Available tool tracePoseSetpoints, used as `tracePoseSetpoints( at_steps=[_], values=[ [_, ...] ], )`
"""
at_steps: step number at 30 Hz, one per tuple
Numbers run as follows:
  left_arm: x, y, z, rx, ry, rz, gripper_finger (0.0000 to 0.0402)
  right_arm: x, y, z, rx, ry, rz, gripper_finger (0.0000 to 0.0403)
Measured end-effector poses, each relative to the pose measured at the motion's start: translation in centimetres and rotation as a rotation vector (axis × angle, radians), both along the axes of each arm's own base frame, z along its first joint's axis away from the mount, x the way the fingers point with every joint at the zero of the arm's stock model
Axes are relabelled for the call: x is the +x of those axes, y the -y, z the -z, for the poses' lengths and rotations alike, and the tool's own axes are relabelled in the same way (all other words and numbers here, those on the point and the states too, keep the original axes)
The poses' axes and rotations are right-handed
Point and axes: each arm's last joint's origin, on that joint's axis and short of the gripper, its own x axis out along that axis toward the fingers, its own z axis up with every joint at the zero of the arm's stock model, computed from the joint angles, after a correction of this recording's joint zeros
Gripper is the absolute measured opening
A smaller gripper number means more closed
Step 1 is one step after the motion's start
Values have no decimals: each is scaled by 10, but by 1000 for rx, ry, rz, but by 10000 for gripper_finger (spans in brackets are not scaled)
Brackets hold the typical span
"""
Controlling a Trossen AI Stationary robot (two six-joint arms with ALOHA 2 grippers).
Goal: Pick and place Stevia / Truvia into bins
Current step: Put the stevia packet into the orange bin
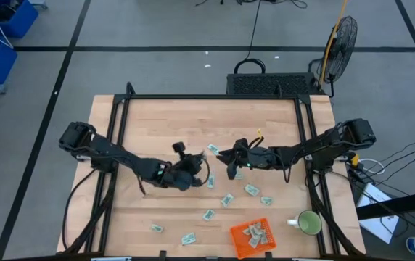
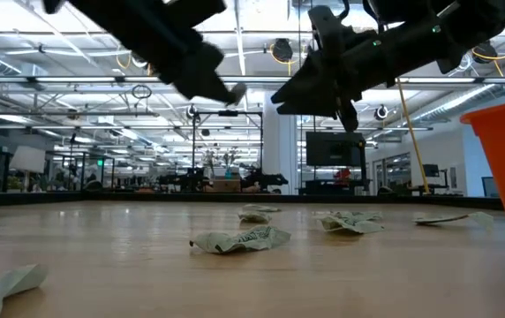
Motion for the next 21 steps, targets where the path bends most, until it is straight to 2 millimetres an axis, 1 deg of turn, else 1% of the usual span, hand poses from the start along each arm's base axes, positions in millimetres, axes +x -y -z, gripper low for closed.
tracePoseSetpoints(
  at_steps=[2,7,11,15,18,21],
  values=[
    [7,-6,-2,-1,52,-14,11,0,0,-1,-42,1,-13,100],
    [15,-21,7,15,31,-55,6,2,0,-9,-82,66,-24,100],
    [18,-33,5,16,51,-70,5,4,1,-14,-86,116,-2,100],
    [22,-34,-2,58,76,-34,8,3,8,-14,-112,115,108,100],
    [25,-34,-5,42,85,47,6,3,13,-13,-124,102,137,100],
    [27,-37,-7,38,93,47,5,3,18,-14,-131,103,147,100]
  ],
)
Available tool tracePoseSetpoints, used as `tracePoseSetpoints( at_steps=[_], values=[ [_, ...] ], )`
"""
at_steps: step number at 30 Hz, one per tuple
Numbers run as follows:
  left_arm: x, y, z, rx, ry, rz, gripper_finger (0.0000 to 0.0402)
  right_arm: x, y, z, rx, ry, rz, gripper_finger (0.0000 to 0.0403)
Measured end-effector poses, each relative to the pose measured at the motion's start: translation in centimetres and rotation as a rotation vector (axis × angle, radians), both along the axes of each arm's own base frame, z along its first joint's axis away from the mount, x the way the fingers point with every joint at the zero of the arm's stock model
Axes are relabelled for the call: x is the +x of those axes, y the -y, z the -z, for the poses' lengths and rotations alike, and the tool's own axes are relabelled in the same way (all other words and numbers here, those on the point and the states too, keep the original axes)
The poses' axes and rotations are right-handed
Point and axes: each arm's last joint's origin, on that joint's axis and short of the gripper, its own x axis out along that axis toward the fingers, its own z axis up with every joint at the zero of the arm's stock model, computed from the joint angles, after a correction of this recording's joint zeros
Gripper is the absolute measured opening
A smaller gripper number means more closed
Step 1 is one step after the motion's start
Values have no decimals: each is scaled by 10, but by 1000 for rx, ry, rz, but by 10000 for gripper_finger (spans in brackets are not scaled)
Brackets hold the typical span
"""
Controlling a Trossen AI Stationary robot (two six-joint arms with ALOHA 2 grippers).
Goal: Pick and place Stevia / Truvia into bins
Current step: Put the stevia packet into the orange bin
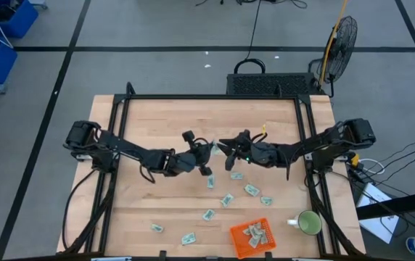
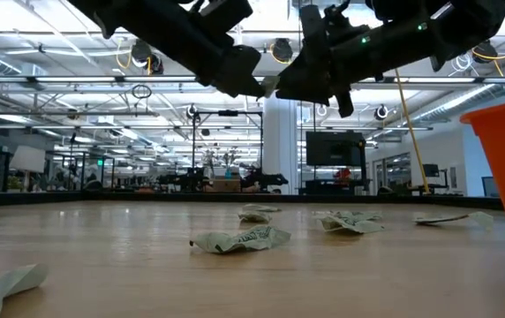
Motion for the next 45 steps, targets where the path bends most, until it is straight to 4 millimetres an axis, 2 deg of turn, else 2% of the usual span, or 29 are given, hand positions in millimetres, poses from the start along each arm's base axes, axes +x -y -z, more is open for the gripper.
tracePoseSetpoints(
  at_steps=[8,16,21,26,30,34,45],
  values=[
    [1,-9,-1,-11,-71,-64,5,1,0,-3,-20,26,-5,100],
    [1,-12,0,-31,-63,-84,4,1,0,-8,-17,72,-10,100],
    [4,-10,-5,-28,-12,-64,10,5,1,-1,24,68,-68,100],
    [4,-8,-6,-16,-13,-51,7,9,6,10,15,36,-54,98],
    [3,-5,-6,-12,-20,-47,9,10,6,6,-57,51,-62,72],
    [3,-2,-6,-9,-21,-43,6,10,6,6,-89,40,-65,18],
    [0,0,2,-4,-114,-9,90,9,4,10,-196,-48,-92,3]
  ],
)
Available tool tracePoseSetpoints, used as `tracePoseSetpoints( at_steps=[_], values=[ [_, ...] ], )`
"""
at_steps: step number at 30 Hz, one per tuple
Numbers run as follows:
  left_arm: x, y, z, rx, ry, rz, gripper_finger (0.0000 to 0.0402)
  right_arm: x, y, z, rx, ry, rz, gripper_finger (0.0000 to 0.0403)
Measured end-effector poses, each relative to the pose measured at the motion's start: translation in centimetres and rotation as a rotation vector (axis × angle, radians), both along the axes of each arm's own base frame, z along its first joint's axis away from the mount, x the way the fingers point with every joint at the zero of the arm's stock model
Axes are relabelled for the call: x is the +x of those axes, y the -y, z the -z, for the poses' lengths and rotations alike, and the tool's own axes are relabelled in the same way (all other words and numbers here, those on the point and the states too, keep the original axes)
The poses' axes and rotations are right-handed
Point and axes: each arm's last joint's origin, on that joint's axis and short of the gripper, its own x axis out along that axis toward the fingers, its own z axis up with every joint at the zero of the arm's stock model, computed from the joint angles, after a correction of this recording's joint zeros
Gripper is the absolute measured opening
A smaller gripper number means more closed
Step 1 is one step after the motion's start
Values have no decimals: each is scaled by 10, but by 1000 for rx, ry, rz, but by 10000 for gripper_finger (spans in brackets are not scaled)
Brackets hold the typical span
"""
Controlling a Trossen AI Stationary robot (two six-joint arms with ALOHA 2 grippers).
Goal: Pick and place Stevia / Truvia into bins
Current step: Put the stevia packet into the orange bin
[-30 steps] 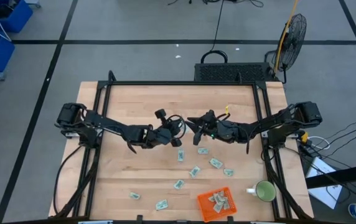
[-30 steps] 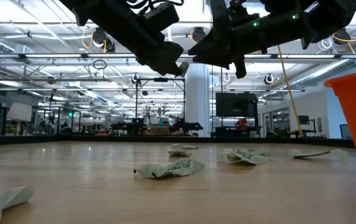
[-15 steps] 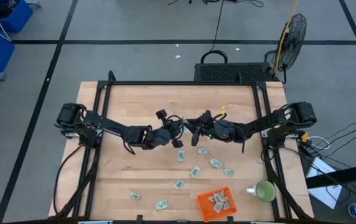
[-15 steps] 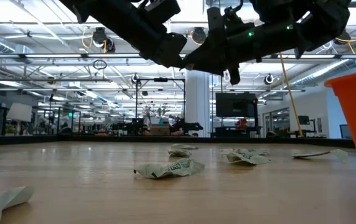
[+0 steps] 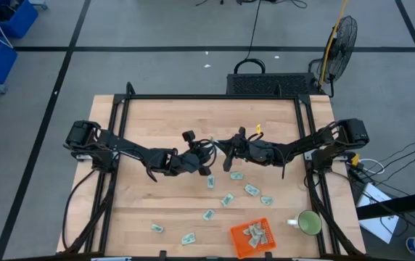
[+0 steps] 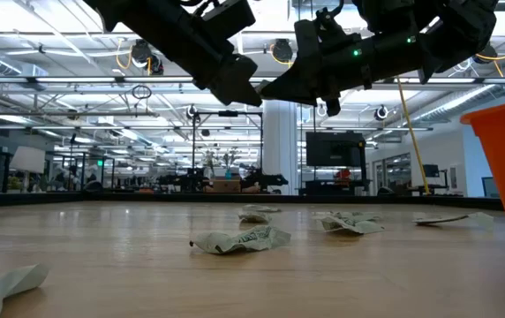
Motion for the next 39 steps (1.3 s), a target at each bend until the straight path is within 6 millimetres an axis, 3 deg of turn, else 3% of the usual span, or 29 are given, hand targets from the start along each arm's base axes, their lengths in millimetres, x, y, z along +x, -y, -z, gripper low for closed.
tracePoseSetpoints(
  at_steps=[7,14,20,26,33,39],
  values=[
    [-8,13,3,-16,-61,27,141,-19,-30,-12,-76,-154,-125,2],
    [-30,25,-14,-346,-50,129,154,-56,-100,-24,183,-385,-585,2],
    [-46,38,-36,-547,-53,305,154,-84,-155,-8,344,-529,-686,1],
    [-66,76,-36,-746,-230,599,154,-101,-194,27,302,-662,-770,1],
    [-95,110,-25,-935,-349,403,154,-102,-198,47,199,-714,-730,40],
    [-111,121,-13,-1044,-486,248,154,-97,-195,34,203,-639,-742,89]
  ],
)
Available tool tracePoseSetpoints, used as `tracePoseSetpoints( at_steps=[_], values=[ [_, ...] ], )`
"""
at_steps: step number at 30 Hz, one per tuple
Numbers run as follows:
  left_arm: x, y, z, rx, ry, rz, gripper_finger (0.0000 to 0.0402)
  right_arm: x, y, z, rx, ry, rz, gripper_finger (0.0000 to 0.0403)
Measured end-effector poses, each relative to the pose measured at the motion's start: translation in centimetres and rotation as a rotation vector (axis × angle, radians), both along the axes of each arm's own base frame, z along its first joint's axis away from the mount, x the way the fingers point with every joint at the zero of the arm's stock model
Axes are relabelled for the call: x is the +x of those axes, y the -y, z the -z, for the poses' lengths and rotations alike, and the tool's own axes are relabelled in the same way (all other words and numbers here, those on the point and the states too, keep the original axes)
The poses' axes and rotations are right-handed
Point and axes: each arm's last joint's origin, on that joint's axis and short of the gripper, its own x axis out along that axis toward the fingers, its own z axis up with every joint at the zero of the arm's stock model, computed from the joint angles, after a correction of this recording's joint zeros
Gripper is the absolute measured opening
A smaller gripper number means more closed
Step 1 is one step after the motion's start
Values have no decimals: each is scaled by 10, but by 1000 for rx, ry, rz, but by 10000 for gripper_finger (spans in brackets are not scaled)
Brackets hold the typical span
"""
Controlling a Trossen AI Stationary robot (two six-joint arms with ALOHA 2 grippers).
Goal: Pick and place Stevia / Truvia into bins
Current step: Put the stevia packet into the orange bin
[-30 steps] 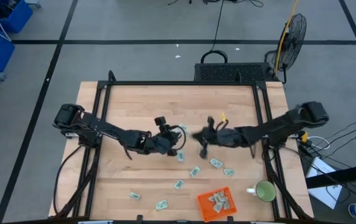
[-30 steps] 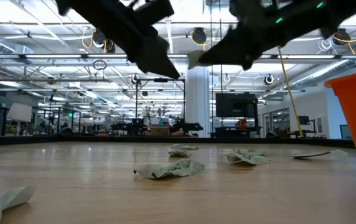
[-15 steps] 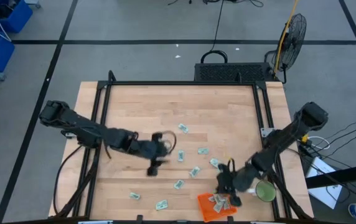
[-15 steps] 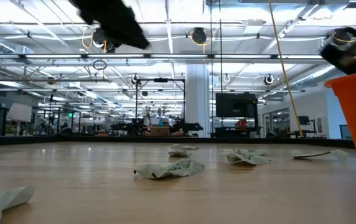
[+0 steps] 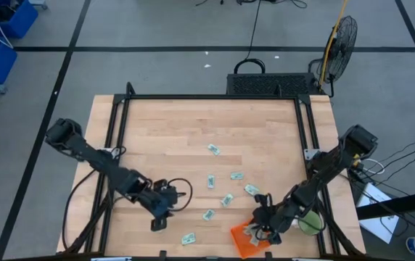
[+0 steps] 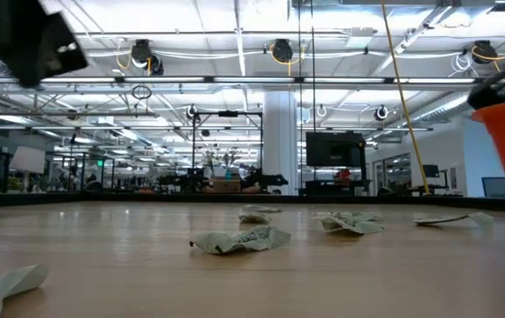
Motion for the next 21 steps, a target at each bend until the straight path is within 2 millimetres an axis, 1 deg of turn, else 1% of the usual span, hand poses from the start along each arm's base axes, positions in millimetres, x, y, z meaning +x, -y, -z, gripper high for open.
tracePoseSetpoints(
  at_steps=[3,5,9,12,16,21],
  values=[
    [-1,6,8,-48,-76,1,154,1,2,-13,33,48,-43,103],
    [-1,11,16,-57,-124,10,154,2,4,-23,50,98,-75,109],
    [1,22,35,-56,-188,37,154,2,9,-40,19,202,-130,111],
    [-2,29,44,-75,-253,52,154,3,15,-48,-25,263,-161,108],
    [-6,35,45,-108,-284,20,146,7,23,-54,-94,319,-168,106],
    [-12,46,44,-147,-295,-27,117,12,30,-54,-159,346,-187,105]
  ],
)
